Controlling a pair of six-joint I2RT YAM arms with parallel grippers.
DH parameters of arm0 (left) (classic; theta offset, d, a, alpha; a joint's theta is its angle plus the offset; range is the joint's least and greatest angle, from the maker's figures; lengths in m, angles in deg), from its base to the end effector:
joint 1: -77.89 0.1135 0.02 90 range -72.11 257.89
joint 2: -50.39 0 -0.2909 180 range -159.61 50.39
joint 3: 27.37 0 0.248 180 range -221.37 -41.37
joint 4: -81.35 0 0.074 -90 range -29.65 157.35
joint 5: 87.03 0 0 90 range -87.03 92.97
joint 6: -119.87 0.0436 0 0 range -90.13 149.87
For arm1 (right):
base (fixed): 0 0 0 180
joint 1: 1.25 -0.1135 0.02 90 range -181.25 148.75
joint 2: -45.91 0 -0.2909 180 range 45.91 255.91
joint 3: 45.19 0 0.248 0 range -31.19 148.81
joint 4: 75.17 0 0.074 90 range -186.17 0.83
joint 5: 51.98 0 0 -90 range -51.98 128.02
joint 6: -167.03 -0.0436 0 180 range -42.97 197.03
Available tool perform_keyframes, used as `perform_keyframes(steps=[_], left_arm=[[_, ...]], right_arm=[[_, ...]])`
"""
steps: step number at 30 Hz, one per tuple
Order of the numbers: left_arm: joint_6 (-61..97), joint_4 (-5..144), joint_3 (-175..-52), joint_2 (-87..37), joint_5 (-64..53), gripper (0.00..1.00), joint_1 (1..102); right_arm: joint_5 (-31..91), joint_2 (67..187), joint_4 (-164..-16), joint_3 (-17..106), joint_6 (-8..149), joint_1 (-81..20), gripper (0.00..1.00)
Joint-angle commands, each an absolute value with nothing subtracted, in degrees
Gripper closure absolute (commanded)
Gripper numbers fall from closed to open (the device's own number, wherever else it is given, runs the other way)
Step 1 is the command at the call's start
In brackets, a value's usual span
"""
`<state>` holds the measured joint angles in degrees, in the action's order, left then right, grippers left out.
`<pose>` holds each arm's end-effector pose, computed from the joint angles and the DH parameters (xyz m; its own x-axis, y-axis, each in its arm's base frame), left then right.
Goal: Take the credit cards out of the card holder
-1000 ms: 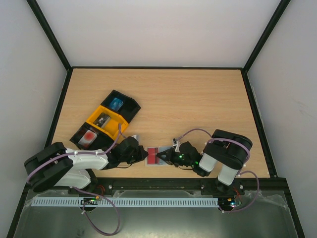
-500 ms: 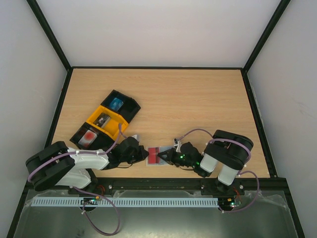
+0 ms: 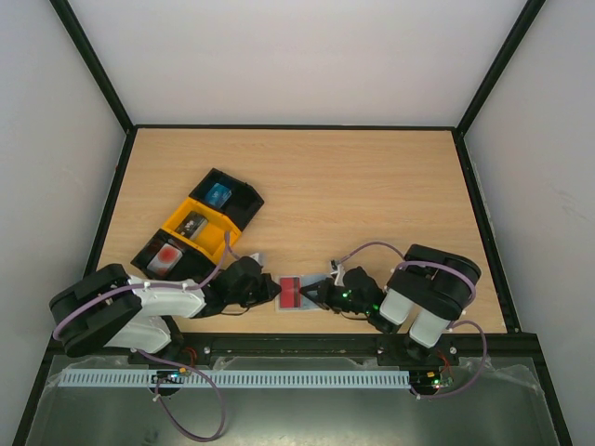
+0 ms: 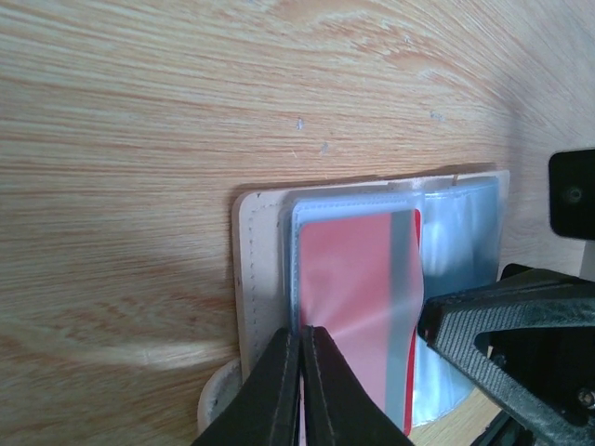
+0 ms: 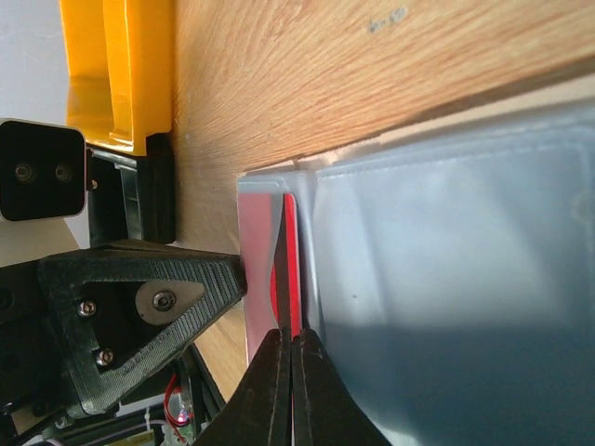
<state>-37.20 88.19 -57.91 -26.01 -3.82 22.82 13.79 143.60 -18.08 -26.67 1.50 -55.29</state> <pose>0.1191 -0.1796 0.1444 -0.9387 -0.2532 -0.2341 0.0057 0.6676 -0.7445 0.1094 0.1812 0.1154 -0.9861 0.1444 -0.0822 -0.0265 0.3515 0.9358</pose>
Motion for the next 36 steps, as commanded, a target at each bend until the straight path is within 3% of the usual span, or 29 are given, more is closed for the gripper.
perform_keyframes(steps=[1, 6, 10, 22, 36], left_arm=[[-36.2, 81.7, -58.1, -27.2, -4.8, 0.92, 22.3], [-35.8, 83.5, -59.0, -25.1, -6.1, 0.80, 22.3], [-34.7, 81.2, -62.5, -25.4, -5.9, 0.79, 22.3], [-33.1, 82.8, -62.7, -30.2, -5.8, 0.97, 21.5], [-36.3, 87.3, -59.2, -30.3, -5.8, 0.96, 20.2]], right_arm=[[14.2, 141.7, -20.5, -26.9, 3.5, -54.8, 0.98], [14.1, 140.7, -25.0, -25.3, 4.5, -54.8, 0.91], [14.9, 140.3, -26.7, -25.2, 4.8, -54.8, 0.89], [16.4, 136.9, -31.0, -25.0, 5.9, -54.8, 0.88], [18.5, 130.3, -40.2, -23.7, 8.6, -54.8, 0.87]])
